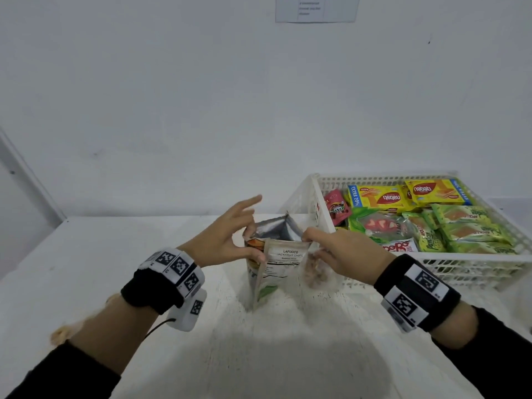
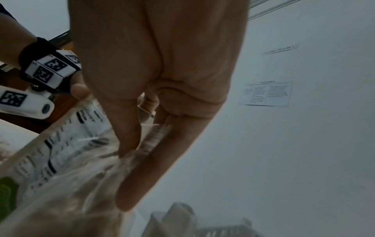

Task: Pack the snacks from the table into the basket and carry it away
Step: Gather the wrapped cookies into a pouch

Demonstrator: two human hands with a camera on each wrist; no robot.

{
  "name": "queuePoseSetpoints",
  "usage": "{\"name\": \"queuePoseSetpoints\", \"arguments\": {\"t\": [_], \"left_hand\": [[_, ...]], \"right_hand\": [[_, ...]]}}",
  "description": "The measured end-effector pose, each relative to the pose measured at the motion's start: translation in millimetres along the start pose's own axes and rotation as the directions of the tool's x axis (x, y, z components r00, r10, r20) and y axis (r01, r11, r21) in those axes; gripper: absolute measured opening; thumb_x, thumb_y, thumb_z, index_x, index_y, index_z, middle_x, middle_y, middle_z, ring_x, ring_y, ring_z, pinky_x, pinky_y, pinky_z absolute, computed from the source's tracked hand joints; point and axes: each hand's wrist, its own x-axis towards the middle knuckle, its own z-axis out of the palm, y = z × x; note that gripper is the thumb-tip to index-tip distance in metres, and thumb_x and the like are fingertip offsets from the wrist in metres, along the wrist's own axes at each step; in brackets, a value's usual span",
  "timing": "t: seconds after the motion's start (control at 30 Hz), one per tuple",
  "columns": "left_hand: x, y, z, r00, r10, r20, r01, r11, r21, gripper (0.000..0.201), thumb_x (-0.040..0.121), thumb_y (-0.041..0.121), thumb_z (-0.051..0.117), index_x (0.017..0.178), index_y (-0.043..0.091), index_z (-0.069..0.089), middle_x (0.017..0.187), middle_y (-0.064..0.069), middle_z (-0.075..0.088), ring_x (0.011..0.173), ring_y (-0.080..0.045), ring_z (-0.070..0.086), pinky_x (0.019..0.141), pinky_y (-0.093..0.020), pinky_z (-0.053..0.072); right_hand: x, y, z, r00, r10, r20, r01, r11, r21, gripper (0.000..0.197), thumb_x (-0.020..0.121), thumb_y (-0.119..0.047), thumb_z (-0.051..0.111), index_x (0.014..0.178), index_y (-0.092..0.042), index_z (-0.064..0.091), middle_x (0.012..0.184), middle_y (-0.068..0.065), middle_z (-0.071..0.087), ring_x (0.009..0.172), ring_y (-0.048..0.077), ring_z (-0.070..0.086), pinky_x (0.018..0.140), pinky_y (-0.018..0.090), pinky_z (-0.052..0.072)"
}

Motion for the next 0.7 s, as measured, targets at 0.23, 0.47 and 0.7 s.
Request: {"name": "queuePoseSetpoints", "arguments": {"t": [0.23,0.47,0.7], "left_hand": [[-13,-7,24,0.951,-0.236,-0.201,0.143,0.910,-0.390,0.044,0.069,0.014,0.084,0.081,0.010,0.042,0.078,-0.013,0.054,0.077,-0.015,0.060,0.076,-0.036,0.055],[-16,-14,20,0.918,-0.120,-0.377,0.062,0.985,-0.162,0.046,0.064,0.015,0.087,0.083,0.018,0.045,0.113,0.005,0.064,0.106,-0.008,0.059,0.088,-0.026,0.053],[-12,-13,40,0.913,-0.120,-0.389,0.083,0.990,-0.110,0.052,0.057,0.029,0.090,0.083,0.025,0.045,0.099,0.002,0.056,0.097,-0.015,0.056,0.085,-0.036,0.054]], "right_hand": [[5,1,14,0.998,0.001,-0.071,0.006,0.995,0.102,0.030,0.098,-0.029,0.047,0.124,-0.038,0.033,0.077,-0.001,0.066,0.068,0.023,0.062,0.065,0.037,0.054],[-12,18,-15,0.859,0.373,-0.352,-0.026,0.717,0.697,0.035,0.091,-0.019,0.063,0.125,-0.027,0.057,0.083,0.006,0.073,0.072,0.022,0.070,0.062,0.035,0.060],[-6,-16,-37,0.633,0.612,-0.474,0.234,0.433,0.871,0.007,0.087,-0.013,0.068,0.093,-0.010,0.065,0.071,-0.003,0.071,0.067,0.005,0.069,0.052,0.016,0.053]]}}
